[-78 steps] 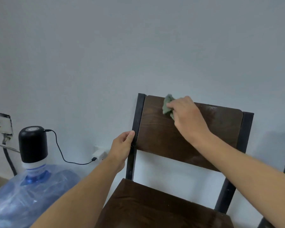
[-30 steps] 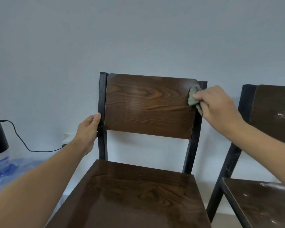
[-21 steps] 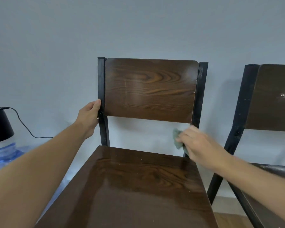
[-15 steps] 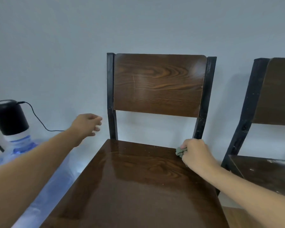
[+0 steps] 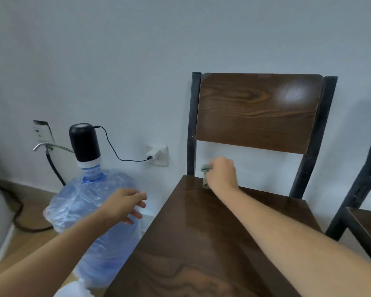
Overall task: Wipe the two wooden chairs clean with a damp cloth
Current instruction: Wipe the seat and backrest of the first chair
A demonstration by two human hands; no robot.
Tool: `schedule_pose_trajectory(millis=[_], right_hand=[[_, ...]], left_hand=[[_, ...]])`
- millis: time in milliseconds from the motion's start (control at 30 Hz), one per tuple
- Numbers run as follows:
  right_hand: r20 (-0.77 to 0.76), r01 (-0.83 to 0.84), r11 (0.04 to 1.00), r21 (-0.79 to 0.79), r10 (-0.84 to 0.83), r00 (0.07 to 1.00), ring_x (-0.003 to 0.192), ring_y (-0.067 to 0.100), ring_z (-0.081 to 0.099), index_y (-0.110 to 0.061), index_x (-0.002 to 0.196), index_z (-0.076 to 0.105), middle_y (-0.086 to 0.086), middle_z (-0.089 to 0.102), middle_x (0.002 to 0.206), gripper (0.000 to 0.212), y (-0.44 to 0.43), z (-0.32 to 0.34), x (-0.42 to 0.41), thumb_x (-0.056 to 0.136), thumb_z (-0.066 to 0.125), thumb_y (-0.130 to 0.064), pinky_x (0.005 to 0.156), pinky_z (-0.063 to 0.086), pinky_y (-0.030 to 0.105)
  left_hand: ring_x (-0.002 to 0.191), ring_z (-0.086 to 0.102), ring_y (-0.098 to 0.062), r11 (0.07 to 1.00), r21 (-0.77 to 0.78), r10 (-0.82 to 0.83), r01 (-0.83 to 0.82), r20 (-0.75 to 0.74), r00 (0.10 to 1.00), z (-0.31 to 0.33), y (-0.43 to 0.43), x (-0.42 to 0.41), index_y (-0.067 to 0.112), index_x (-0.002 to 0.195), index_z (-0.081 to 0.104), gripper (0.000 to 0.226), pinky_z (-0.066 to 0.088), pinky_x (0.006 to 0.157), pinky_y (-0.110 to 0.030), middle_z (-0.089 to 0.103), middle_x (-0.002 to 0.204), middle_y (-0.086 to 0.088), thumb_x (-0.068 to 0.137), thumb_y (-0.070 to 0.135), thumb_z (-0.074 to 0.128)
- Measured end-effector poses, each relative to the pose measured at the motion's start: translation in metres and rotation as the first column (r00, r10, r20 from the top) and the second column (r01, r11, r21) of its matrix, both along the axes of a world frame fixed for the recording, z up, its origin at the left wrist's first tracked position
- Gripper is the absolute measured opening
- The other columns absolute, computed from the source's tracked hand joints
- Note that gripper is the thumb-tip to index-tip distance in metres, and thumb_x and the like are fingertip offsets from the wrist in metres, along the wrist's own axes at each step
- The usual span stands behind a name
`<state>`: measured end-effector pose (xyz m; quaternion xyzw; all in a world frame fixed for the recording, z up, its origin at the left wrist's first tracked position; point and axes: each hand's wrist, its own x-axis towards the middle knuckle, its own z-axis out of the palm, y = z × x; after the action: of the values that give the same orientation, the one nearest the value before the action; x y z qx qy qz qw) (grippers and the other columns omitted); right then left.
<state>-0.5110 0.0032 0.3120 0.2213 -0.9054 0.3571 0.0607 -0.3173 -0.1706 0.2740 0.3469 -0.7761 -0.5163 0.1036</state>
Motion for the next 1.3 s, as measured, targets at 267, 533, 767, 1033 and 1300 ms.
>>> schedule_pose_trajectory(millis=[267,533,767,1033,1300], right_hand=[[0.0,-0.229,0.972,-0.059,0.229,0.973,0.111,0.024,0.063,-0.012,0.11,0.077,0.01,0.071,0.115,0.03,-0.012,-0.03,0.046,0.092,0.059,0.004,0.101,0.047,0.03],[0.044,-0.365,0.929,0.063,0.363,0.931,0.078,-0.003,0.062,-0.025,0.095,0.081,-0.007,0.073,0.089,0.035,0.066,0.004,0.053,0.085,0.063,0.003,0.063,0.043,0.001],[-0.017,0.148,0.988,0.041,-0.147,0.989,0.098,0.025,0.066,-0.015,0.105,0.078,0.009,0.072,0.109,0.027,0.132,-0.023,0.012,0.091,0.06,0.001,0.092,0.057,0.036],[0.008,-0.232,0.972,-0.031,0.232,0.973,0.1,0.011,0.064,-0.024,0.101,0.079,-0.01,0.071,0.104,0.028,0.084,-0.028,0.202,0.088,0.061,-0.006,0.096,0.052,0.029],[-0.029,-0.261,0.955,0.144,0.267,0.963,0.108,0.019,0.055,-0.017,0.111,0.075,0.003,0.065,0.11,0.031,0.098,-0.022,0.165,0.09,0.06,-0.001,0.098,0.048,0.031]], left_hand=[[0.086,0.074,-0.025,0.997,-0.046,-0.056,0.057,0.028,0.998,-0.017,0.015,0.024,0.012,0.112,0.068,0.023,0.059,0.064,-0.032,0.073,0.107,-0.008,0.102,0.029,0.056],[0.071,0.063,-0.014,0.993,0.028,-0.113,0.111,0.09,0.989,-0.016,0.045,0.045,0.011,0.108,0.073,0.031,0.05,0.056,-0.02,0.071,0.095,-0.003,0.104,0.033,0.051],[0.087,0.069,-0.017,0.979,-0.103,-0.179,0.178,-0.005,0.984,-0.009,0.055,0.056,0.023,0.104,0.075,0.026,0.057,0.076,-0.033,0.074,0.093,0.005,0.102,0.038,0.053],[0.096,0.069,-0.017,0.947,-0.235,-0.22,0.22,0.024,0.975,0.005,0.038,0.078,0.033,0.113,0.066,0.018,0.061,0.077,-0.037,0.072,0.103,0.007,0.1,0.04,0.055],[0.105,0.065,-0.017,0.908,-0.345,-0.227,0.238,0.074,0.971,0.016,0.042,0.085,0.026,0.122,0.07,0.032,0.052,0.098,-0.041,0.072,0.118,0.002,0.099,0.044,0.057]])
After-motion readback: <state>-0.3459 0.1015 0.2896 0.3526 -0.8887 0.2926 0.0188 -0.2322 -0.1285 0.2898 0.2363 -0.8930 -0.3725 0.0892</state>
